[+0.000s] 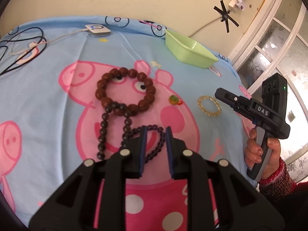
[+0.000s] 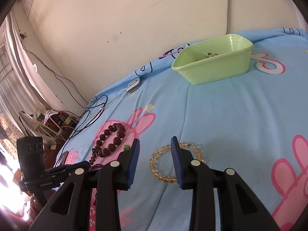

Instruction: Organize jewelry

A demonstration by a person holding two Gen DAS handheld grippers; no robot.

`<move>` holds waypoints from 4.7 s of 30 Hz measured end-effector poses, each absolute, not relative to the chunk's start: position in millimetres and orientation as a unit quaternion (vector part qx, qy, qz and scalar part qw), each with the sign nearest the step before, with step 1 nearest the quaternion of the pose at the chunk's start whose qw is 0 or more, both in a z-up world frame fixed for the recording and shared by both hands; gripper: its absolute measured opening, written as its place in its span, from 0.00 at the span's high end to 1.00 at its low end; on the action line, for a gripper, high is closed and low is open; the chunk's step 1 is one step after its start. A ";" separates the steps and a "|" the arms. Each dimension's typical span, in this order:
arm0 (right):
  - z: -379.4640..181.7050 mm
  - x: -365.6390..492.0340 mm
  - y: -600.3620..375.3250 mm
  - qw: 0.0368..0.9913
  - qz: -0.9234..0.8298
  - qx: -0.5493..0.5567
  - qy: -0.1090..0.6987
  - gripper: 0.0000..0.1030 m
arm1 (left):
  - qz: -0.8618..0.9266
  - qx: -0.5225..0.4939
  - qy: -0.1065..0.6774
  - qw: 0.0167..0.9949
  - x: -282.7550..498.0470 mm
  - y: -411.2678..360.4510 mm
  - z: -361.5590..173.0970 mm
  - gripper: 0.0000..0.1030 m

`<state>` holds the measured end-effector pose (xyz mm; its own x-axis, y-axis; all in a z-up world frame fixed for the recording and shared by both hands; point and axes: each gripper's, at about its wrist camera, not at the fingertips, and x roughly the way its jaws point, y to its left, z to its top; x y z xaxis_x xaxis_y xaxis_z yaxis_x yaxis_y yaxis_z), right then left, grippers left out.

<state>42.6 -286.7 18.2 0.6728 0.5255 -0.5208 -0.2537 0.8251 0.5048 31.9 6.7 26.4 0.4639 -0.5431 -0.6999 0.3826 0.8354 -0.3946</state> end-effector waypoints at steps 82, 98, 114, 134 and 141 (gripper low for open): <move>17.5 41.0 -285.3 0.892 0.222 0.196 0.341 0.91 | -0.309 -0.109 0.430 0.842 26.1 6.3 22.8 0.69; 17.9 41.7 -282.1 0.884 0.242 0.203 0.346 0.89 | -0.307 0.005 0.447 0.840 8.0 -55.2 19.5 0.51; 12.4 76.3 -168.6 0.860 0.285 -0.074 0.417 0.89 | -0.297 0.010 0.438 0.848 1.9 -37.7 19.8 0.86; 84.3 133.3 -361.4 0.929 0.157 0.136 0.308 1.00 | -0.374 -0.040 0.411 0.830 210.4 -165.0 107.1 0.86; 69.6 183.8 -388.0 0.924 0.126 0.140 0.334 1.00 | -0.372 -0.020 0.450 0.811 263.2 -242.0 85.0 0.85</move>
